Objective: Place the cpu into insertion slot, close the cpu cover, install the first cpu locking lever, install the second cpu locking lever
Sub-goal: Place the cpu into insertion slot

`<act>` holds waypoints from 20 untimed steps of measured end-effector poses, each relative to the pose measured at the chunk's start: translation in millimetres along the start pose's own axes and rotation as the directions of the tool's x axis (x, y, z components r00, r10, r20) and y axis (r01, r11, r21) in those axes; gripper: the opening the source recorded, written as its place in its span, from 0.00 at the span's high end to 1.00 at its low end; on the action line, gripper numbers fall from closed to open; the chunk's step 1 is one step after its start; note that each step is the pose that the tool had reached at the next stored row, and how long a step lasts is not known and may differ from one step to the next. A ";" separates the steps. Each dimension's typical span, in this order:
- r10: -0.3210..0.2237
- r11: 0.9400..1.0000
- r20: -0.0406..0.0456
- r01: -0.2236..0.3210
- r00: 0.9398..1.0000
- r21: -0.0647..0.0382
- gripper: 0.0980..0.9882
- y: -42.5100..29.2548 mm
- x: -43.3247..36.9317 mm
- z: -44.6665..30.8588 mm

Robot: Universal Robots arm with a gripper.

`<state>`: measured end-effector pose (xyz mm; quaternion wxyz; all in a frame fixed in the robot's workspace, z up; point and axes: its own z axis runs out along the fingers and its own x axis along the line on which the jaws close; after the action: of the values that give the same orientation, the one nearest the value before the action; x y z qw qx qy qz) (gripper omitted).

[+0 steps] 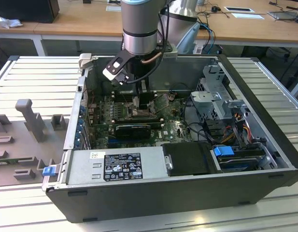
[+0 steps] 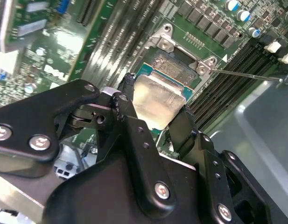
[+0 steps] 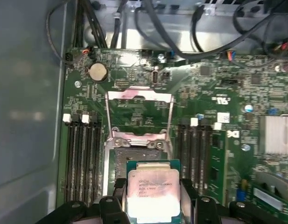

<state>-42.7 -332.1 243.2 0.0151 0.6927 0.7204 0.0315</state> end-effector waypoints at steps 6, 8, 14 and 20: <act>0.014 1.000 0.001 -0.014 1.000 0.000 0.50 -2.8 6.2 17.1; 0.023 1.000 0.002 -0.023 1.000 -0.001 0.50 -3.1 6.9 22.2; 0.038 0.999 0.003 -0.038 0.999 -0.001 0.50 -3.6 8.2 30.0; 0.039 0.999 0.003 -0.039 0.999 0.000 0.50 -4.0 11.4 37.8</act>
<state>-44.7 -319.9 205.5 0.0156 0.7067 0.7067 0.0309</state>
